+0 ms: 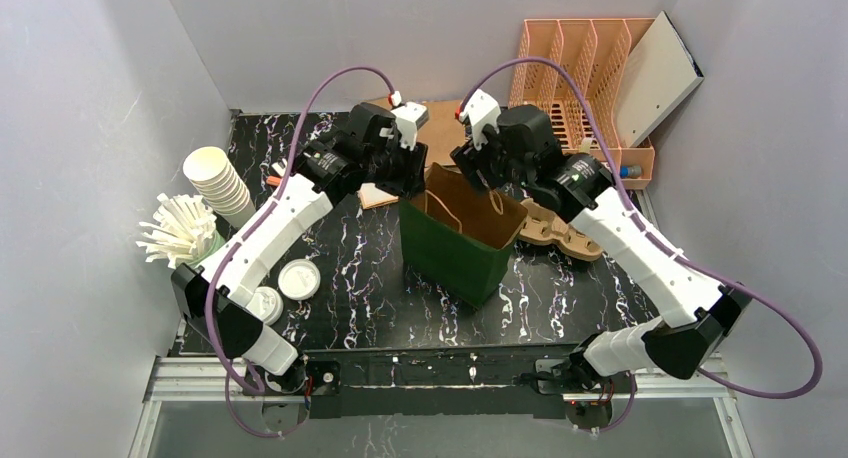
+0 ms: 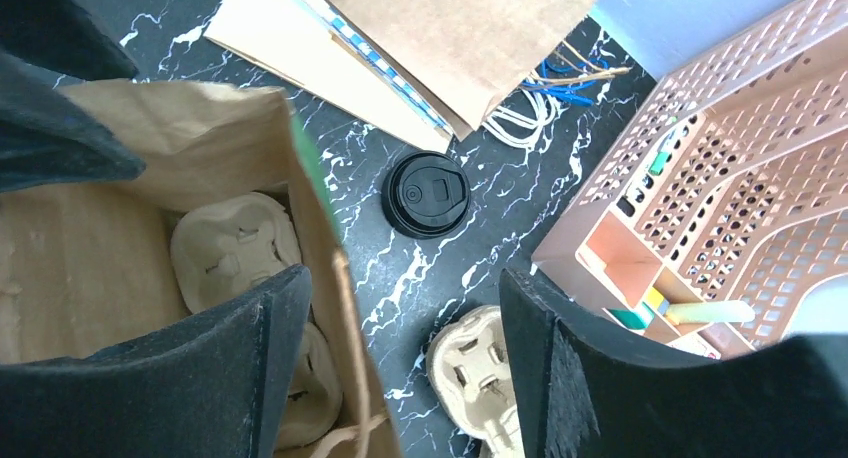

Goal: Pack the takeout coffee
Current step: Move the takeout bag to the center of the board.

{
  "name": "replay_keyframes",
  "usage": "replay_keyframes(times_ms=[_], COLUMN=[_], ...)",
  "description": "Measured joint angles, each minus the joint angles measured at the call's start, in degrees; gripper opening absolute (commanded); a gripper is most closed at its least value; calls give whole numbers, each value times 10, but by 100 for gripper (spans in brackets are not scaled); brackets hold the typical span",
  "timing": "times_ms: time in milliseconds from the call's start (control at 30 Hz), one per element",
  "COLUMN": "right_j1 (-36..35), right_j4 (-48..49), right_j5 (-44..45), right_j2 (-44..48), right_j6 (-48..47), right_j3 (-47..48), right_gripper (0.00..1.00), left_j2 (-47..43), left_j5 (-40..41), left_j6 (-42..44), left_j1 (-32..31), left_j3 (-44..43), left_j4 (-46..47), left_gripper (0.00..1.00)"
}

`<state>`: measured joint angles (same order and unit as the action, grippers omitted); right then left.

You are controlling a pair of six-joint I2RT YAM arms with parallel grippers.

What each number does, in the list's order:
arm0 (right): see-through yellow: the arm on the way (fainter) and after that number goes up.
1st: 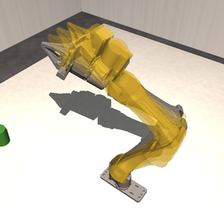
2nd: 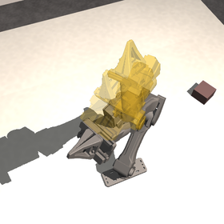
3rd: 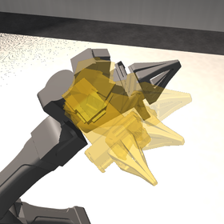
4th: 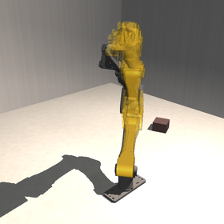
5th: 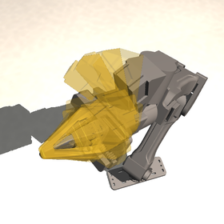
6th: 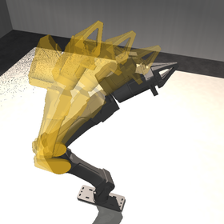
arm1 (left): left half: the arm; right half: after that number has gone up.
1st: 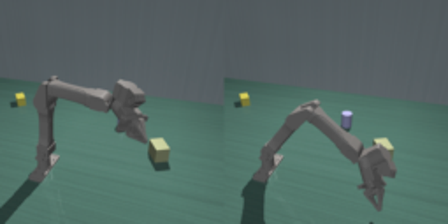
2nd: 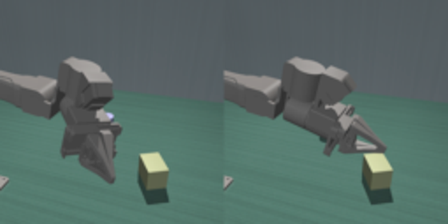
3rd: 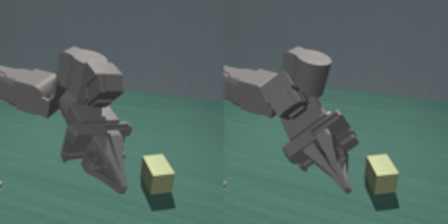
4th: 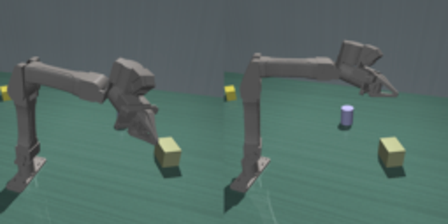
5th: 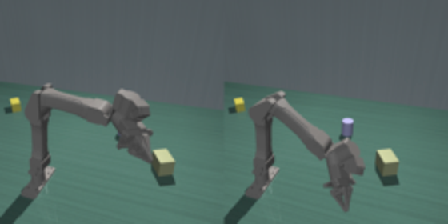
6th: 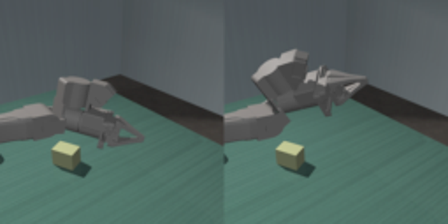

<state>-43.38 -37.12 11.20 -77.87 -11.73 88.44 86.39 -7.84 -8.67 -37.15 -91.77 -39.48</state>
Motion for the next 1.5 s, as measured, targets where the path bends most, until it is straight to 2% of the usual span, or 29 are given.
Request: replay_keyframes(times_ms=[100, 400, 533, 600, 667, 733, 800, 833, 1067, 1100, 1167, 1200, 1267, 1333, 1500], right_j1=[21, 27, 29, 29, 29, 29, 30, 31, 33, 32, 32, 33, 33, 33, 33], right_j4=[-12, -61, -68, -68, -68, -65, -64, -64, -53, -52, -53, -54, -54, -52, -44], right_j5=[-13, -91, -118, -118, -118, -114, -111, -110, -110, -112, -120, -127, -137, -145, -132], right_j2=[-16, -64, -67, -67, -67, -67, -67, -67, -71, -75, -86, -94, -111, -125, -137], right_j6=[7, 14, 14, 14, 11, 10, 10, 11, 13, 13, 14, 17, 22, 27, 34], right_j3=[23, 47, 48, 48, 47, 45, 43, 43, 51, 56, 71, 82, 100, 112, 129], right_gripper=[73, 71, 61, 50, 31, 13, 1, 1, 1, 2, 36, 49, 65, 73, 78], left_j2=[1, 35, 59, 67, 71, 75, 78, 79, 81, 81, 81, 81, 80, 77, 63], left_j5=[12, 24, 25, 24, 25, 26, 28, 30, 79, 89, 109, 116, 136, 153, 203], left_j6=[4, 22, 27, 28, 27, 28, 27, 29, 44, 47, 53, 56, 59, 57, 43], left_j1=[0, 0, 0, 0, 0, -1, -2, -2, -9, -10, -10, -10, -10, -10, -9], left_j3=[-26, -66, -66, -66, -66, -66, -66, -67, -94, -99, -106, -108, -107, -96, -46], left_j4=[0, 2, 1, 1, 2, 3, 5, 5, -10, -15, -20, -21, -22, -16, -10], left_gripper=[47, 49, 48, 46, 36, 18, 5, 0, 0, 0, 0, 0, 0, 0, 0])
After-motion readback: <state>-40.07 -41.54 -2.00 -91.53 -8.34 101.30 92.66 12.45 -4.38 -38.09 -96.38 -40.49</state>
